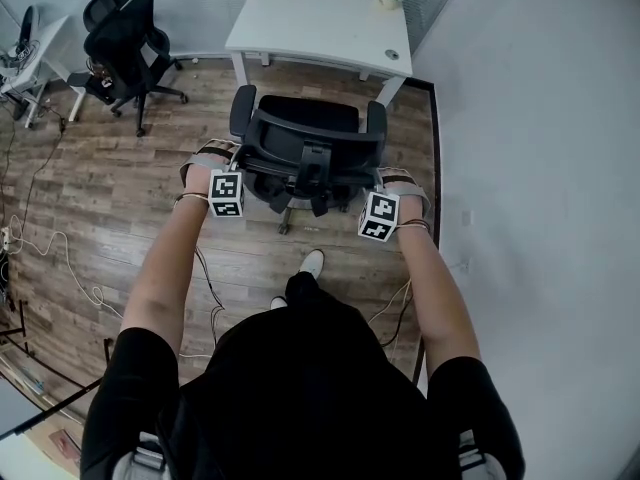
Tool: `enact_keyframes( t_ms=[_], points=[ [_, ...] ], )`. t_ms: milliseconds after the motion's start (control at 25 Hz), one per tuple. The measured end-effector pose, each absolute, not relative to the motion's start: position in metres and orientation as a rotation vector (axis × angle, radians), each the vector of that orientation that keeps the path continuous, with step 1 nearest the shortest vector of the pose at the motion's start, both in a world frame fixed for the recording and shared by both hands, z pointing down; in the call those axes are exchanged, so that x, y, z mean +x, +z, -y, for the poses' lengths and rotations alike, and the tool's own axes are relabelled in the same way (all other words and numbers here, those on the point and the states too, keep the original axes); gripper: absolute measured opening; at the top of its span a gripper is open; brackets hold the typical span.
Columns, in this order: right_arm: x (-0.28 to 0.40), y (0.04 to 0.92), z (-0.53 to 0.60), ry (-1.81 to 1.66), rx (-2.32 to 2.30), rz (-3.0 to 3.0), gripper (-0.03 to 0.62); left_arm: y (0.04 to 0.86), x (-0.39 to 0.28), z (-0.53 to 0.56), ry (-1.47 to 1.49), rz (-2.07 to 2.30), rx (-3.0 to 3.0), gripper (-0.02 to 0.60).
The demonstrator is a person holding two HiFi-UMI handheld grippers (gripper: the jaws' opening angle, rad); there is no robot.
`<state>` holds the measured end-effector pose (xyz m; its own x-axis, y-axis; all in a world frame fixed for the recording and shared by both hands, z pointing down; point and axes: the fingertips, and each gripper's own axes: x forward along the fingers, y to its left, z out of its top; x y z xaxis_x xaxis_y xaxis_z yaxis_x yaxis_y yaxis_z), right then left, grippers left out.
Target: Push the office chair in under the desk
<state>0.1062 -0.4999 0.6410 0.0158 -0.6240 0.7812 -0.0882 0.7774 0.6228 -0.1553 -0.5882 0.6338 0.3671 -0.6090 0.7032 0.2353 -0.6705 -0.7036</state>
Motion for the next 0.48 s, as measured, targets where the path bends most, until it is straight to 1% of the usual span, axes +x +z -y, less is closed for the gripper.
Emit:
enact_keyframes(
  t_ms=[480],
  points=[
    [0.125, 0.645, 0.594, -0.457, 0.575, 1.529, 0.087, 0.635, -0.138, 0.681, -1.407, -0.346, -1.85, 0.084]
  ],
)
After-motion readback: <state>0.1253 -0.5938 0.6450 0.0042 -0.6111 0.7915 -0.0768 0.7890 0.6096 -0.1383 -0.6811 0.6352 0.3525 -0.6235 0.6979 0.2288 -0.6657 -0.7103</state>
